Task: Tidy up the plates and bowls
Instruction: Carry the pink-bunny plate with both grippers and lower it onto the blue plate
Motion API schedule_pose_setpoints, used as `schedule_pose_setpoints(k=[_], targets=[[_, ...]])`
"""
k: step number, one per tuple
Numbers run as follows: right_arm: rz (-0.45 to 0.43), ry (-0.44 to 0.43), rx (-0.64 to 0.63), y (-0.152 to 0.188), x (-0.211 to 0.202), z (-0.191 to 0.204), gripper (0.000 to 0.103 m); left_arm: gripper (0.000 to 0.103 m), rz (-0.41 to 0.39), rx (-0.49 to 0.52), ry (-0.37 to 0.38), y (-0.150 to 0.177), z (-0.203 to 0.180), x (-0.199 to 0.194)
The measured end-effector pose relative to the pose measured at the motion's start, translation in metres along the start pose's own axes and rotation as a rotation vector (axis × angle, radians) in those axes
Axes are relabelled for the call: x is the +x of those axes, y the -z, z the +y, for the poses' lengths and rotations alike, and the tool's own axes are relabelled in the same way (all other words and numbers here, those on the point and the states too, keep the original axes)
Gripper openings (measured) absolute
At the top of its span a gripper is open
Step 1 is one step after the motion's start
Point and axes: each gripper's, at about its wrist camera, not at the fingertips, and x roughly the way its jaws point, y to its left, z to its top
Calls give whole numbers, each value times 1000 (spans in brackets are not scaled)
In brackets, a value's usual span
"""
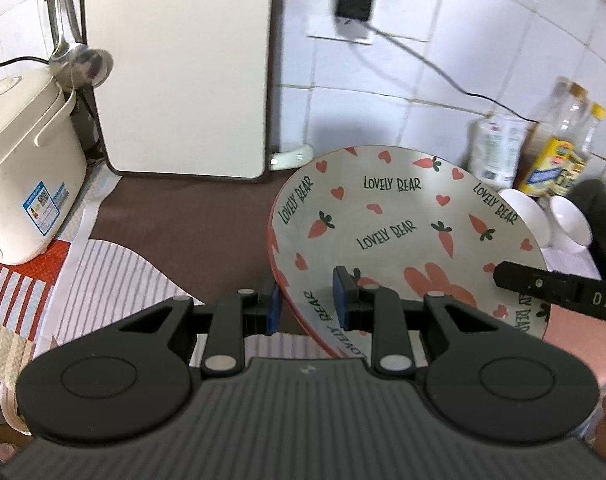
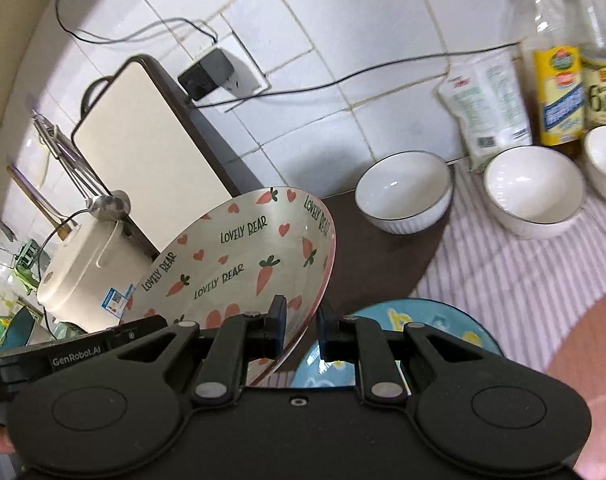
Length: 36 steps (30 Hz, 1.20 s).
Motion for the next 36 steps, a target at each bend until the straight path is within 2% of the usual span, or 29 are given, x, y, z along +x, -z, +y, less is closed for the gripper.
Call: schedule_pose_setpoints(k=[8, 11, 16, 23, 36], targets=[[-43, 16, 71, 18, -51, -26, 20, 24, 17, 46, 39, 20, -43, -26], [-64, 29, 122, 31, -66, -38, 20, 24, 33, 61, 55, 28, -56, -29], [-51, 59, 166, 51, -77, -57, 20, 24, 68, 90, 57, 47, -76, -22], [-35, 77, 198, 64, -79, -75, 20, 24, 114, 80, 77, 65, -85, -8], [47, 105, 241, 85, -51, -99, 20, 24, 210, 56, 71, 90, -81, 31]])
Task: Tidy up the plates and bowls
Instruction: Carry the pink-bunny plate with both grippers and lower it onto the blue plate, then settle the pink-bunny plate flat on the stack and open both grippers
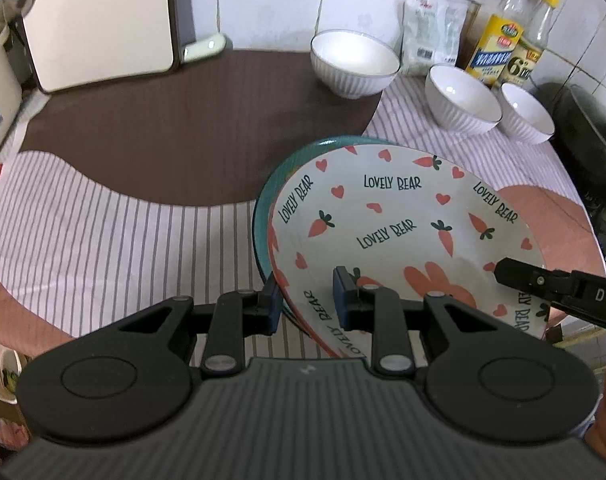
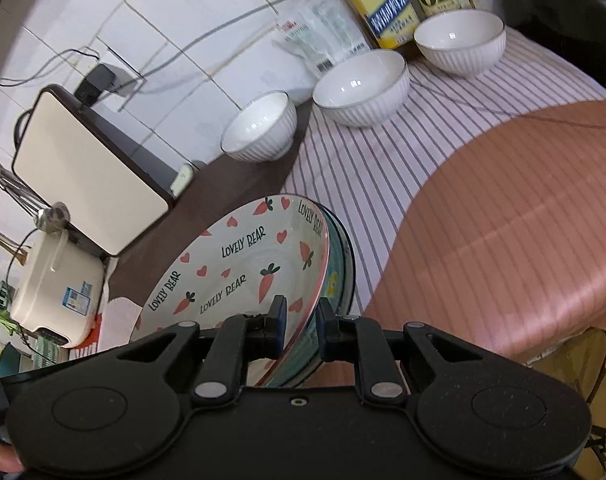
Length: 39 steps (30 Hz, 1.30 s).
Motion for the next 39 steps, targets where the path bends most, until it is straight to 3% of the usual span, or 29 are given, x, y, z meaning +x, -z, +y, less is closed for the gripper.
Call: schedule_pose_setpoints(k=[25, 33, 39], targets=[[32, 63, -31, 5, 21, 0, 19, 24, 59, -11, -3, -1, 6, 21], [14, 177, -186, 11, 27, 17, 21, 24, 71, -12, 9, 3, 5, 23], [6, 192, -228, 12, 31, 18, 24, 24, 90, -11, -9, -1, 3, 27]])
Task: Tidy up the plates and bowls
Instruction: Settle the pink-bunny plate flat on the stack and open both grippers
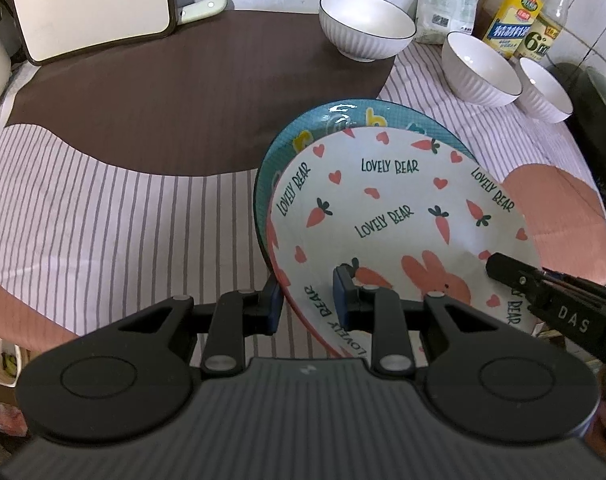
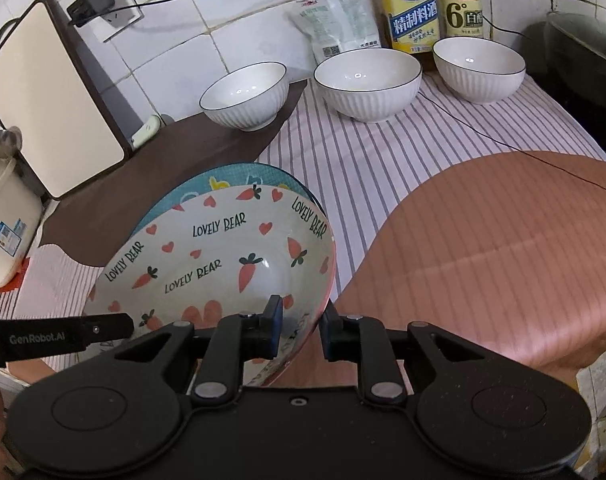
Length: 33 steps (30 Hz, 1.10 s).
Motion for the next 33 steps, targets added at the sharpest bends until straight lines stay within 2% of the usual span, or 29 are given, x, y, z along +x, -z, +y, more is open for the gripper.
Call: schedule_pose_setpoints(k=[4, 12, 24, 28, 33], targets=[[-13, 9, -36, 4, 4, 6, 26, 24, 13, 8, -30, -1, -3, 4], [-37, 15, -62, 4, 5, 6, 27, 24, 22, 20, -42, -3, -4, 6], [-112, 6, -98, 12, 8, 4, 33, 25, 48, -7, -72, -7, -7, 10], [-114, -2, -86, 12, 8, 0, 35, 25, 47, -10, -68, -6, -6, 8], [-76, -13, -89, 14, 0, -1, 38, 25, 47, -13, -52, -1, -3, 0]])
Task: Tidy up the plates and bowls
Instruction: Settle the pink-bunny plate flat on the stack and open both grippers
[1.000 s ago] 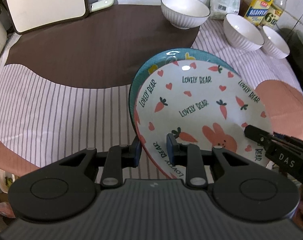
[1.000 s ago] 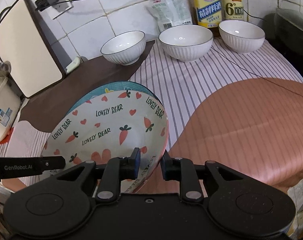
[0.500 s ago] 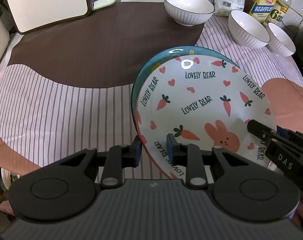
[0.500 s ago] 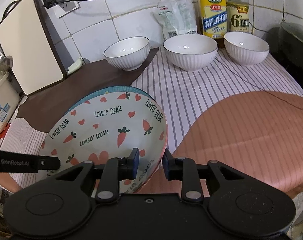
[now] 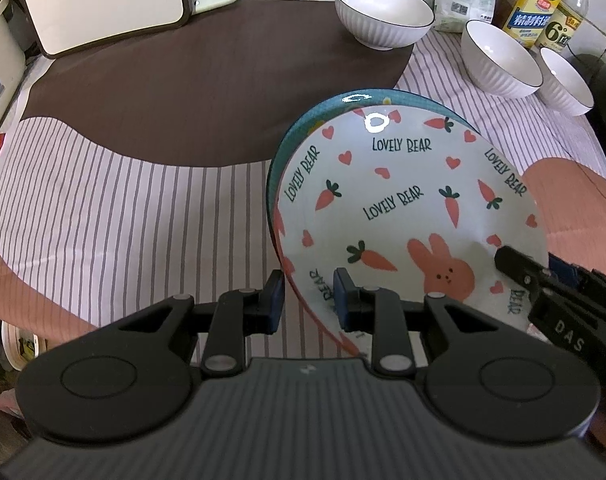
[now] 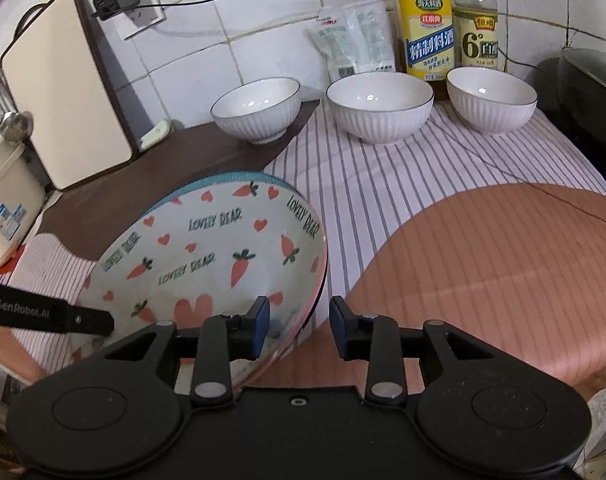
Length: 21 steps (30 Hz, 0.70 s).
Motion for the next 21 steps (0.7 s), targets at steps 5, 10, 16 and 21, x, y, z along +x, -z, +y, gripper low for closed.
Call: schedule_pose_setpoints(k=[5, 10, 16, 21], targets=[[19, -32, 41, 1, -11, -5, 38, 24, -8, 9, 16, 7, 0, -10], [20, -34, 31, 1, -14, 3, 20, 19, -40, 50, 12, 13, -6, -17], [1, -20, 17, 3, -11, 4, 20, 19, -47, 39, 7, 12, -5, -14], [-18, -13, -1, 6, -8, 6, 20, 19, -55, 40, -6, 11, -6, -12]])
